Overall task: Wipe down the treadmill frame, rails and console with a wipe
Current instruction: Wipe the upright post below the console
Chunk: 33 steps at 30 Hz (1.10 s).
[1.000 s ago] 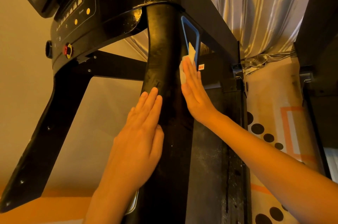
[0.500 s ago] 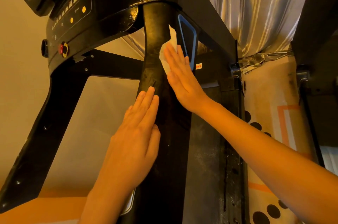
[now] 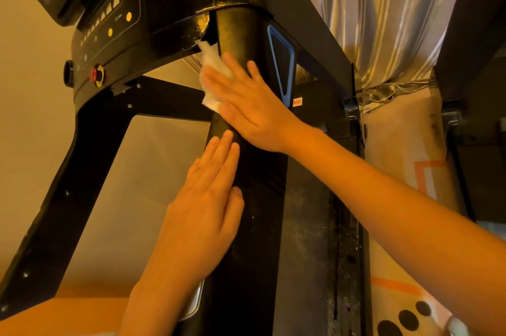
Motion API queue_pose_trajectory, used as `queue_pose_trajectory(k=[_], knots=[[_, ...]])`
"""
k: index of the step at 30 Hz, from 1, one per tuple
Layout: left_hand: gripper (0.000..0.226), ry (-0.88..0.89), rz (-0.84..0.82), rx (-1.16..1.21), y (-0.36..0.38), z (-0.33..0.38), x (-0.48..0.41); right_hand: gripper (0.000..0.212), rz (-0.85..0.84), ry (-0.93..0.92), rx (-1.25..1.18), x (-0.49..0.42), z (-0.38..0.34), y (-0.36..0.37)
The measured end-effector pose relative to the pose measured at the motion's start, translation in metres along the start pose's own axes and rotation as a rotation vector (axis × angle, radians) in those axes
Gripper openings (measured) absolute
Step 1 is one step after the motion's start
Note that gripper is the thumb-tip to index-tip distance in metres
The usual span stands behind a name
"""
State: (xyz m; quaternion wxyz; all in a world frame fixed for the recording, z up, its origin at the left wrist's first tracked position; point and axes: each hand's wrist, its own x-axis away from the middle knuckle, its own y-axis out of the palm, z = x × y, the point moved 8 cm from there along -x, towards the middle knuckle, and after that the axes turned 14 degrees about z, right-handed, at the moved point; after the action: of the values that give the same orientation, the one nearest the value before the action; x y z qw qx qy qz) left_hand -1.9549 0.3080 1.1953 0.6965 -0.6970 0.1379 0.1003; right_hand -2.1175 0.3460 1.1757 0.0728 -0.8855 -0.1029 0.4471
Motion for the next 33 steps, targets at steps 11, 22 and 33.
queue_pose_trajectory(k=[11,22,33], knots=[[0.065,-0.007,0.003,0.018,0.0,-0.001,0.0,0.052,-0.015,0.001,-0.028,0.04,0.018,-0.013],[0.068,-0.006,-0.01,0.042,-0.002,0.0,-0.001,0.054,0.152,0.526,-0.291,0.143,0.059,0.021],[0.067,-0.011,-0.015,0.034,-0.002,0.0,0.0,0.052,0.139,0.324,-0.272,0.076,0.035,0.003]])
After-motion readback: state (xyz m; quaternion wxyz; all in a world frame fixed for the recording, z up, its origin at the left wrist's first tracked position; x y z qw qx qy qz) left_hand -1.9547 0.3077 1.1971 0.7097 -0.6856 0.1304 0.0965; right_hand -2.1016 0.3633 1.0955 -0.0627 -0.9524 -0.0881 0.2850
